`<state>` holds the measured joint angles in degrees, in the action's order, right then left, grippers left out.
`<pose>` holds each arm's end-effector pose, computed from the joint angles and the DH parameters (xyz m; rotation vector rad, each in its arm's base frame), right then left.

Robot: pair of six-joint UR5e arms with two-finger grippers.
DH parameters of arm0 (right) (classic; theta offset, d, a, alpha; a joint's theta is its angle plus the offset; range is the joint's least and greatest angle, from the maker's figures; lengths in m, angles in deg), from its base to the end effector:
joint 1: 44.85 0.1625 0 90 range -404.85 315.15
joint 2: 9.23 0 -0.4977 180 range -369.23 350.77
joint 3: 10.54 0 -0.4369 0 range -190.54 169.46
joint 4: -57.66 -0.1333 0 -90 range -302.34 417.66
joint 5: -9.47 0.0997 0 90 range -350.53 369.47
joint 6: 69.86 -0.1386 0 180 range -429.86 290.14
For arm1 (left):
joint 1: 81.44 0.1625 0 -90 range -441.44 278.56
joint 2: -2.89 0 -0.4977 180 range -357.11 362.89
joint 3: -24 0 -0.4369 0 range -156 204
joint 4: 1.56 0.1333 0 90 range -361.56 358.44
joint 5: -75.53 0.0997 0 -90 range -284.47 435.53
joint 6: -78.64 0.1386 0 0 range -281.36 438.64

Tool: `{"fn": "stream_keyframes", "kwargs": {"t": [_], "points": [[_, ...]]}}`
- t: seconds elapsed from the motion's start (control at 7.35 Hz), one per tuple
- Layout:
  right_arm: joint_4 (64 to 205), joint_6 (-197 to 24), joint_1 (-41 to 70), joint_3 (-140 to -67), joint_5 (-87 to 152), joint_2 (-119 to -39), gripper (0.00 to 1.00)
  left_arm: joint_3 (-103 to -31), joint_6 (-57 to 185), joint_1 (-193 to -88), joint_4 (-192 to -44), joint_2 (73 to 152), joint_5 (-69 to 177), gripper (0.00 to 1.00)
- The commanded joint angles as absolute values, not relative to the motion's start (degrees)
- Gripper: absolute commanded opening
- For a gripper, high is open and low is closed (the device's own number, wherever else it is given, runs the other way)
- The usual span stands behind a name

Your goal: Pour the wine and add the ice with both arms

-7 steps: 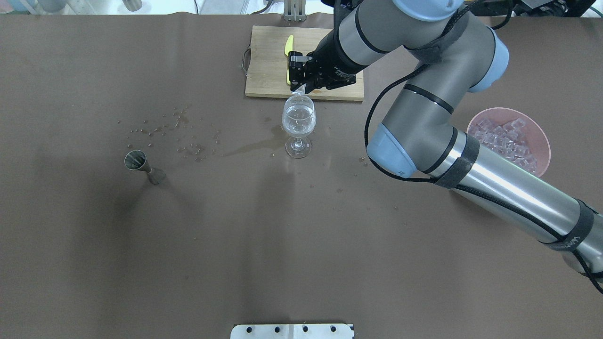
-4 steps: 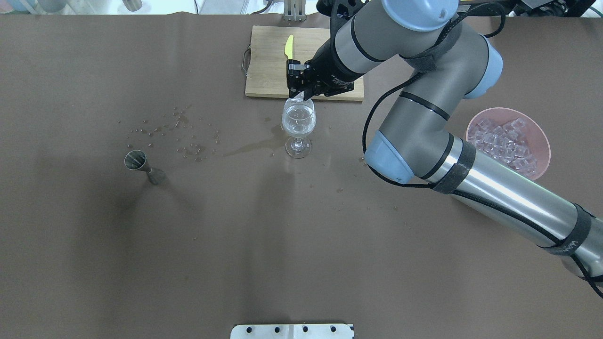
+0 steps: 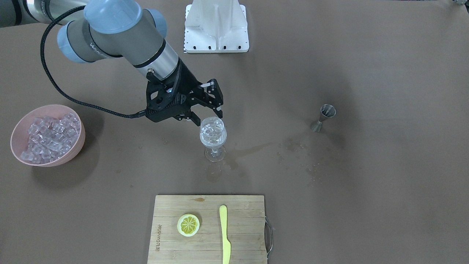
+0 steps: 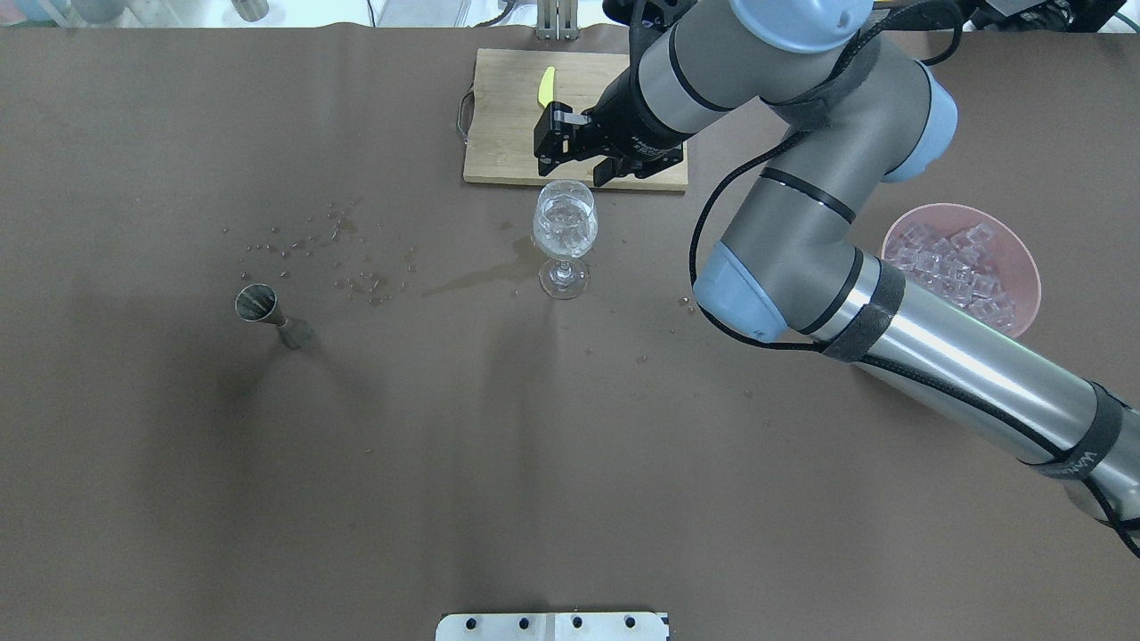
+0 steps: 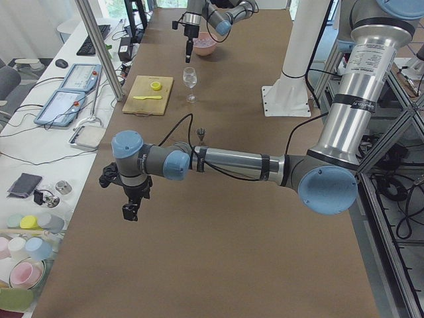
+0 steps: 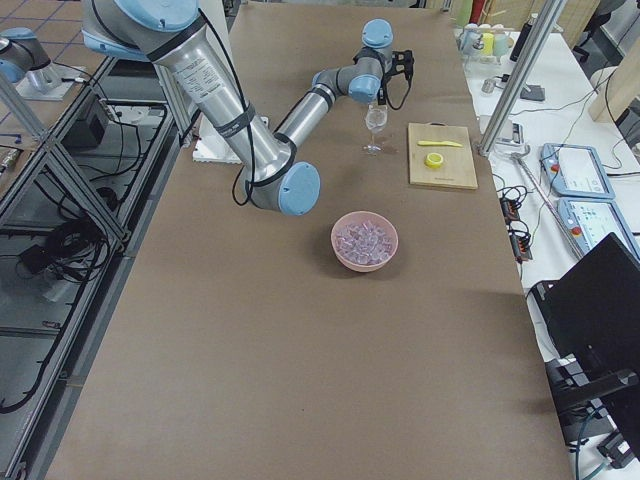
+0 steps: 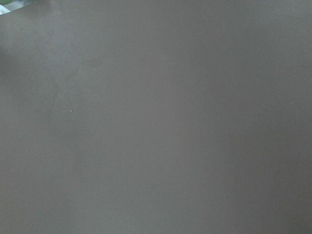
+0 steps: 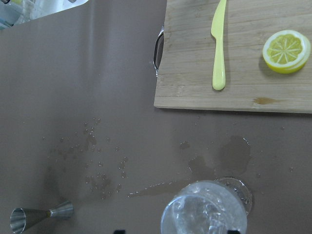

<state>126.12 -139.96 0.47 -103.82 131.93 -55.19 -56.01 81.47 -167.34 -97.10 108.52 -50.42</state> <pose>-0.5116 -0.6012 0.1483 0.2104 -1.2440 0.0430 -0.0026 -0.6904 0.6896 0.1820 0.6282 0.1778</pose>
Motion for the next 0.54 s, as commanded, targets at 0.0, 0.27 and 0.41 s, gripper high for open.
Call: {"fn": "stream_keyframes", "kwargs": {"t": [0.0,0.27,0.41], "points": [[130.58,-139.48,6.71,-108.50,139.76,-57.20,1.00,-56.07,81.54,-167.39,-97.10,108.54,-50.51,0.98],[132.19,-133.64,16.01,-113.27,148.91,-65.09,1.00,-56.16,81.89,-167.39,-97.19,108.54,-50.51,0.98],[132.19,-126.71,20.85,-114.41,151.57,-70.26,1.00,-56.16,81.97,-168.00,-97.19,108.54,-50.68,0.98]]}}
